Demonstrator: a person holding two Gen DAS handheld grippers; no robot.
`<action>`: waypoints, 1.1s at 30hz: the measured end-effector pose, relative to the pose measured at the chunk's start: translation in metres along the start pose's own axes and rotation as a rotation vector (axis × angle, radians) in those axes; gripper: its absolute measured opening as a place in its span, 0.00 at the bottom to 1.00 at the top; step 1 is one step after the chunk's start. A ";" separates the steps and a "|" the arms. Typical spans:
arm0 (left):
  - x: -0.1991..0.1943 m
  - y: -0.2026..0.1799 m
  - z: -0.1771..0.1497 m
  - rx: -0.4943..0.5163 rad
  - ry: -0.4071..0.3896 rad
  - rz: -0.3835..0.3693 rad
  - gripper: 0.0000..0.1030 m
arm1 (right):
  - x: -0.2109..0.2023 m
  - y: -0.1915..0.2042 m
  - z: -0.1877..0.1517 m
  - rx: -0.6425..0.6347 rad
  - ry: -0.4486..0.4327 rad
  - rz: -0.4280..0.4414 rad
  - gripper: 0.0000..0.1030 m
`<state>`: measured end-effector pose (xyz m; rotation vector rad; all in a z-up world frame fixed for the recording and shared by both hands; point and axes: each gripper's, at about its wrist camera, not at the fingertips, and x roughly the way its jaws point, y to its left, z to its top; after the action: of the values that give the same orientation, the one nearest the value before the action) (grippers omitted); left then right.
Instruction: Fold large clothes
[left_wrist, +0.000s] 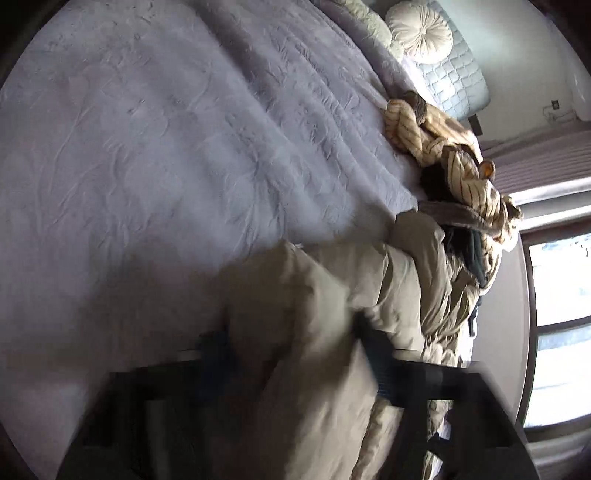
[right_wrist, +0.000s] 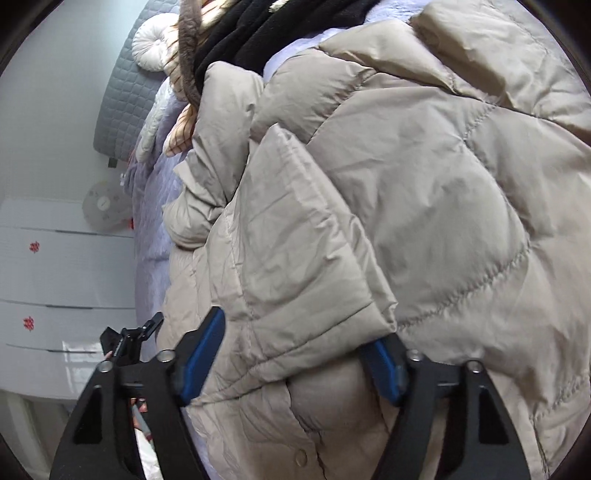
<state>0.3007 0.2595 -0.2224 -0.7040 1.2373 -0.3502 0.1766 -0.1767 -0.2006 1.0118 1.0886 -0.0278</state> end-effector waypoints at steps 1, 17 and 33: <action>0.001 -0.011 -0.004 0.038 -0.023 0.003 0.21 | -0.008 -0.005 -0.001 0.005 0.009 -0.012 0.33; 0.016 -0.044 -0.014 0.525 -0.138 0.315 0.20 | 0.021 0.022 -0.004 -0.125 -0.038 -0.103 0.12; -0.061 -0.050 -0.052 0.389 -0.115 0.304 0.56 | -0.063 0.070 -0.009 -0.380 -0.137 -0.241 0.22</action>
<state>0.2388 0.2435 -0.1531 -0.1954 1.1042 -0.2816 0.1713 -0.1573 -0.1082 0.5278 1.0364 -0.0805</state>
